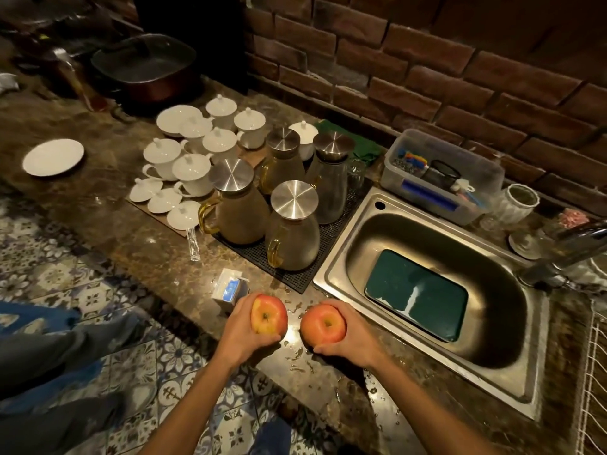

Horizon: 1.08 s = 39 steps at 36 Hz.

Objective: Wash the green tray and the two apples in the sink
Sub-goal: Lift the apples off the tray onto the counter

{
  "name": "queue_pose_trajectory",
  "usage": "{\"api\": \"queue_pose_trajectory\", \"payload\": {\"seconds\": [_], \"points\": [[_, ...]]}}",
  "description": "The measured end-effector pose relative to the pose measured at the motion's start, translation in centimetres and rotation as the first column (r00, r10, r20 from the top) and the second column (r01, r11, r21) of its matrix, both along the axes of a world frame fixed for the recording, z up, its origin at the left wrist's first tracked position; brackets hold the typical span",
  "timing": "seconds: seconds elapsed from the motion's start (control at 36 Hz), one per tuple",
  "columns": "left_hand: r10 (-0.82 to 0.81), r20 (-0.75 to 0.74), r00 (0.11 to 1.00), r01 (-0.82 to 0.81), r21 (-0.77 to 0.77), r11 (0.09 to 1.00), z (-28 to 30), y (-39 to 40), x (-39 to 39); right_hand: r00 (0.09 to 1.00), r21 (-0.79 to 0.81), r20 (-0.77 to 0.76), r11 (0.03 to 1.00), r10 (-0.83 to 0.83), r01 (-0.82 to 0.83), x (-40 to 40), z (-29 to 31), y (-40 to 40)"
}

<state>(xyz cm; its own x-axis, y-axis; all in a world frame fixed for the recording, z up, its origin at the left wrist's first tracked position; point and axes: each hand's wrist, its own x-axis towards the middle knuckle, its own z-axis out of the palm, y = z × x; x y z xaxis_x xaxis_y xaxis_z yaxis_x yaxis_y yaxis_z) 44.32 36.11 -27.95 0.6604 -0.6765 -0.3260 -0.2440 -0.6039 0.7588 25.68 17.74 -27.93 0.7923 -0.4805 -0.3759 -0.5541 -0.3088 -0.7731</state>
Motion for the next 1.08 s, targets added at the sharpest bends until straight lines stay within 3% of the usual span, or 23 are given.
{"api": "queue_pose_trajectory", "payload": {"seconds": [0.28, 0.67, 1.08], "points": [[-0.025, -0.003, 1.0, 0.025, 0.073, 0.997, 1.3, -0.7, 0.1, 0.999, -0.009, 0.001, 0.999, -0.032, 0.032, -0.3, 0.7, -0.6], [0.065, 0.097, 0.993, -0.047, -0.17, 0.984, 6.8, -2.8, 0.1, 0.982, -0.046, 0.151, 0.991, -0.117, 0.125, -1.4, 6.0, -4.8], [-0.155, 0.074, 0.985, 0.17, -0.291, 0.941, 12.1, -15.5, -4.7, 0.873, -0.017, 0.326, 0.921, -0.362, 0.389, -10.2, 11.5, -11.5]]}}
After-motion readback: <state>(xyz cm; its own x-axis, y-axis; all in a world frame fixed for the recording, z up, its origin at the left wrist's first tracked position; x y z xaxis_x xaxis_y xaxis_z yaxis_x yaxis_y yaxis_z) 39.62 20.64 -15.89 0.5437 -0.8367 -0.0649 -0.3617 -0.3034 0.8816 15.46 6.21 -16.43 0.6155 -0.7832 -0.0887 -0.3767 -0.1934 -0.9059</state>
